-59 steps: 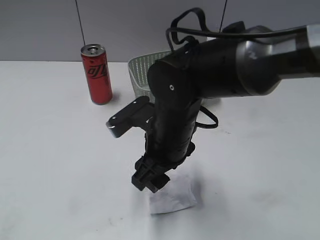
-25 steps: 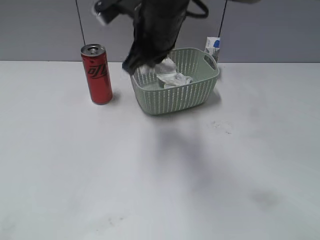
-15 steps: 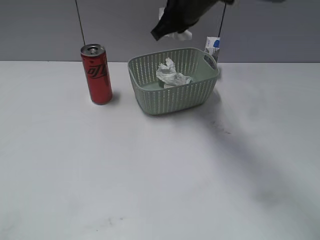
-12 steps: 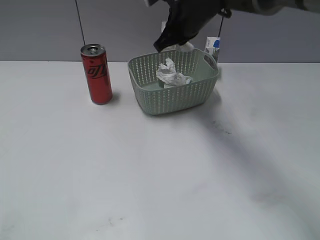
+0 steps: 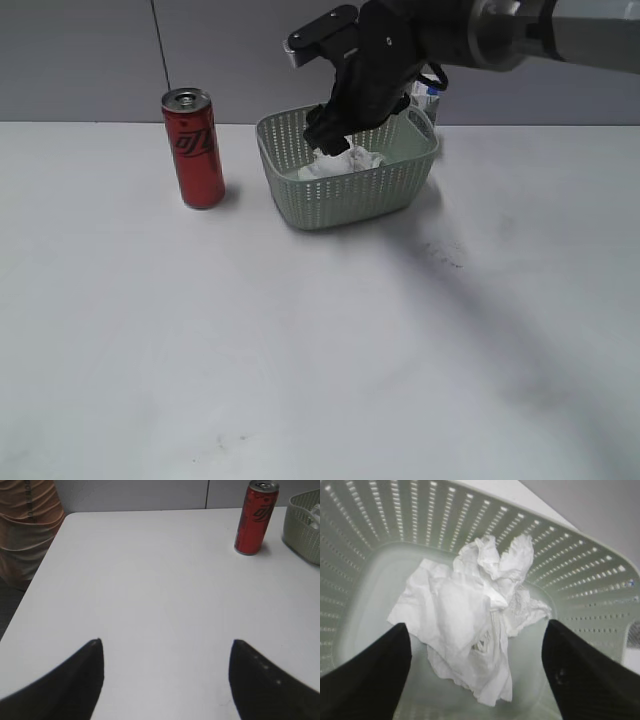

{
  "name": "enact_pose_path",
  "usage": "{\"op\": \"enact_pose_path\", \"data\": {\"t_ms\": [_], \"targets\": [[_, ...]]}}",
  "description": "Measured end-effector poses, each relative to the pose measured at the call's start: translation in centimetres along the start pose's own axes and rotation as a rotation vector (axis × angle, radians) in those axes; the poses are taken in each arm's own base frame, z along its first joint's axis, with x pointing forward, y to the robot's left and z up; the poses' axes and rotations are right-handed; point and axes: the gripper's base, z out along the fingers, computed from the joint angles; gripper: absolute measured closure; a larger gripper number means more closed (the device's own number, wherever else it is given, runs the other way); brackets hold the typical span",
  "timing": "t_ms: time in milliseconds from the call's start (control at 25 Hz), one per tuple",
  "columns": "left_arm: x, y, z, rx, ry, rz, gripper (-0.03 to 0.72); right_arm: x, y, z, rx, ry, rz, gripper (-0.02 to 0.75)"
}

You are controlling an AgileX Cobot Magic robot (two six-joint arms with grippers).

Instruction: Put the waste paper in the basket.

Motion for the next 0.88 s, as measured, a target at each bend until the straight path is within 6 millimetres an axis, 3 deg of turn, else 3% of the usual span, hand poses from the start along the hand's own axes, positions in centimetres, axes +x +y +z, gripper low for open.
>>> {"op": "enact_pose_path", "data": {"t_ms": [160, 360, 560, 880], "targets": [[0.0, 0.0, 0.0, 0.0, 0.0, 0.0, 0.097, -1.5, -1.4, -2.6, 0.027, 0.04, 0.066, 0.122], [0.0, 0.0, 0.0, 0.0, 0.0, 0.0, 0.097, -2.7, -6.6, -6.1, 0.095, 0.027, 0.197, 0.134], [0.0, 0.0, 0.0, 0.0, 0.0, 0.0, 0.097, 0.1, -12.1, -6.8, 0.15, 0.187, 0.321, 0.146], [0.0, 0.0, 0.0, 0.0, 0.0, 0.0, 0.097, 4.9, -19.3, -8.4, 0.062, 0.32, 0.63, 0.146]]}}
